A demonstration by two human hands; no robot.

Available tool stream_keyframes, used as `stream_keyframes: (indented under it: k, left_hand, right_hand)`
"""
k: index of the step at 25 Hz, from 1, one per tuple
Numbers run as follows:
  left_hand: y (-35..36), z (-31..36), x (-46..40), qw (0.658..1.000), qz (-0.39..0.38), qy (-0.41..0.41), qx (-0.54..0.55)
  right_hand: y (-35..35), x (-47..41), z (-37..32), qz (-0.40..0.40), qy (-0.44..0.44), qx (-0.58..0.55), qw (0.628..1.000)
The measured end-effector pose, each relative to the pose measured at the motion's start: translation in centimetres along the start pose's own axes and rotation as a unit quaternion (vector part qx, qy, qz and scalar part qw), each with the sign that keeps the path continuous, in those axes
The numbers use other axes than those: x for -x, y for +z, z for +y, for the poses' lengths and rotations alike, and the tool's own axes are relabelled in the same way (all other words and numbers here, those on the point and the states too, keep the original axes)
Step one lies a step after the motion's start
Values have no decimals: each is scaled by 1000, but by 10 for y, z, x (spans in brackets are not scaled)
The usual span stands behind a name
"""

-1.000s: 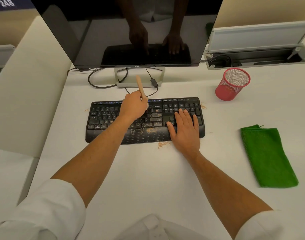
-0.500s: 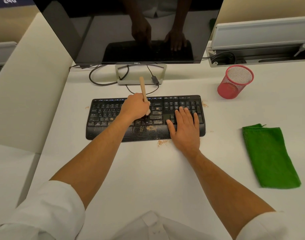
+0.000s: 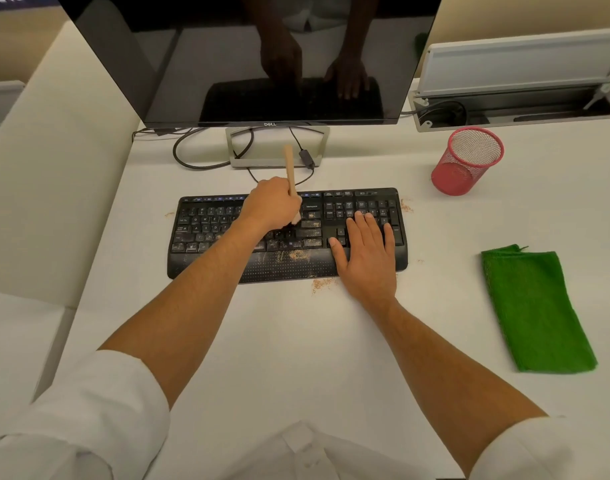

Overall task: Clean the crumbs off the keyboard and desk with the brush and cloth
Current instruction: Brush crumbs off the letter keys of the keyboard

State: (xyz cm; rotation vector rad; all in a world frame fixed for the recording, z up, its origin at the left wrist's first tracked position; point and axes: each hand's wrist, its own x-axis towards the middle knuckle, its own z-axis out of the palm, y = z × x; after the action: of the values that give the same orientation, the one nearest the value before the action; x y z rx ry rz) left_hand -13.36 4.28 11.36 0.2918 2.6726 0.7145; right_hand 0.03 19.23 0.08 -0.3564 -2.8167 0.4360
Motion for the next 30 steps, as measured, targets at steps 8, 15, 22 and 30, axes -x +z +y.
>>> stream_keyframes:
  k: [8,15,22,30]
  left_hand:
    - [4,6,-3,986,-142,-83,30]
    - [9,3,-1,997,53,29,52]
    - [15,-5,4,995,-29,97,-8]
    - [-11,13,0,988,-146,5,-45]
  right_hand:
    - [-1,0,0,-5,1,4,1000]
    - [1,0,1,1,1,3,1000]
    - [1,-1,2,-9,0,2,1000]
    - [0,0,2,1,-3,1,1000]
